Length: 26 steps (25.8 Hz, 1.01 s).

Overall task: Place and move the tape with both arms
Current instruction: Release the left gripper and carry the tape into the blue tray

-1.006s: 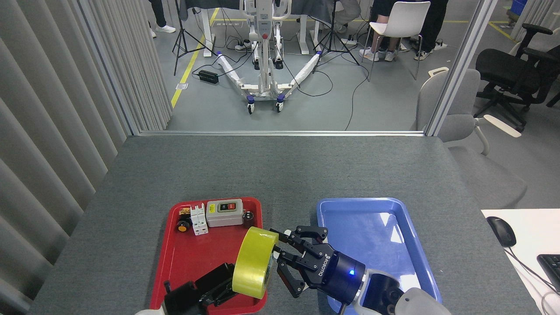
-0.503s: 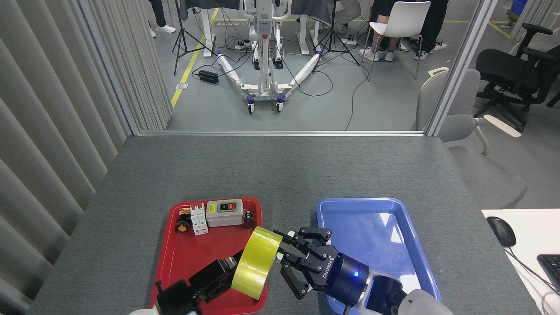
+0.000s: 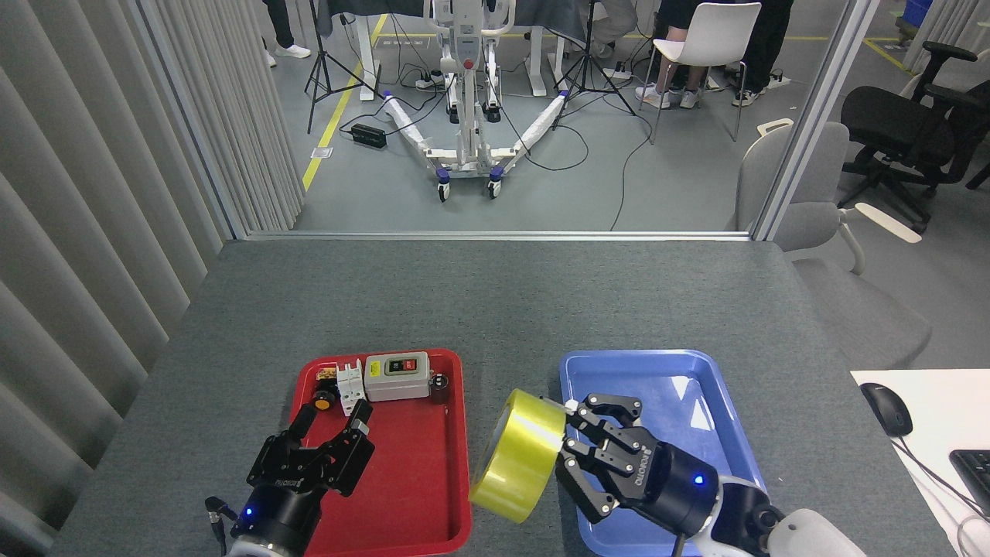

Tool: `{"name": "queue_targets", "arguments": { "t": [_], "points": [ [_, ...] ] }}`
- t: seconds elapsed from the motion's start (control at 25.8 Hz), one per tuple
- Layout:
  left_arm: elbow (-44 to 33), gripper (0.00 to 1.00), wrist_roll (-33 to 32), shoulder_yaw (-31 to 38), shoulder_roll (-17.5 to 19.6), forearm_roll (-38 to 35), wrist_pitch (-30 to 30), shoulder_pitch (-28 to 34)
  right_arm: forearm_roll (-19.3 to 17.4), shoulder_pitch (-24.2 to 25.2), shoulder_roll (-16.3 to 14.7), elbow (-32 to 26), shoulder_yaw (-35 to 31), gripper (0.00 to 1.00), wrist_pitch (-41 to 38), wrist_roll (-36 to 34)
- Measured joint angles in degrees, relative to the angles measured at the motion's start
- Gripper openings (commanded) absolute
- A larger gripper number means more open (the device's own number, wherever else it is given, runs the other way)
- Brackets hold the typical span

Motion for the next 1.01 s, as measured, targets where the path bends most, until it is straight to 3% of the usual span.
{"name": "queue_targets", "arguments": {
  "t": [0.12,0.23,0.39,0.5,0.66,0.85,1.01],
  "points": [
    [-0.59,1.00,3.18,-0.33,-0.32,-10.76,1.06,0.69,-0.19,3.77,1.39,-0.09,-10.68,0.26,-0.84,-0.12],
    [-0.99,1.00,3.81,-1.18,-0.44,-17.11,3.86,0.99,-0.26,6.73,5.50,0.47,-22.08,0.26,0.53,5.21],
    [-0.69,1.00,3.84,-2.05,-0.57,-28.86,8.96,1.09,-0.25,9.59,11.49,0.94,-32.39,0.26,9.05,18.71],
    [-0.06,1.00,3.83,-3.50,-0.71,-39.61,14.89,1.33,-0.24,10.32,12.54,1.35,-34.91,0.25,17.02,30.35],
    [0.51,1.00,3.82,-4.98,-0.80,-44.26,20.00,1.66,-1.96,10.46,9.76,2.48,-35.38,0.25,24.69,42.73],
    [0.72,1.00,4.36,-5.42,-0.84,-39.69,21.16,1.77,-12.16,9.76,2.87,4.08,-31.66,0.25,30.07,53.99],
    [0.86,1.00,4.37,-5.38,-0.97,-34.00,19.36,1.62,-18.08,8.21,-0.46,5.85,-25.65,0.26,34.60,57.18]
  ]
}}
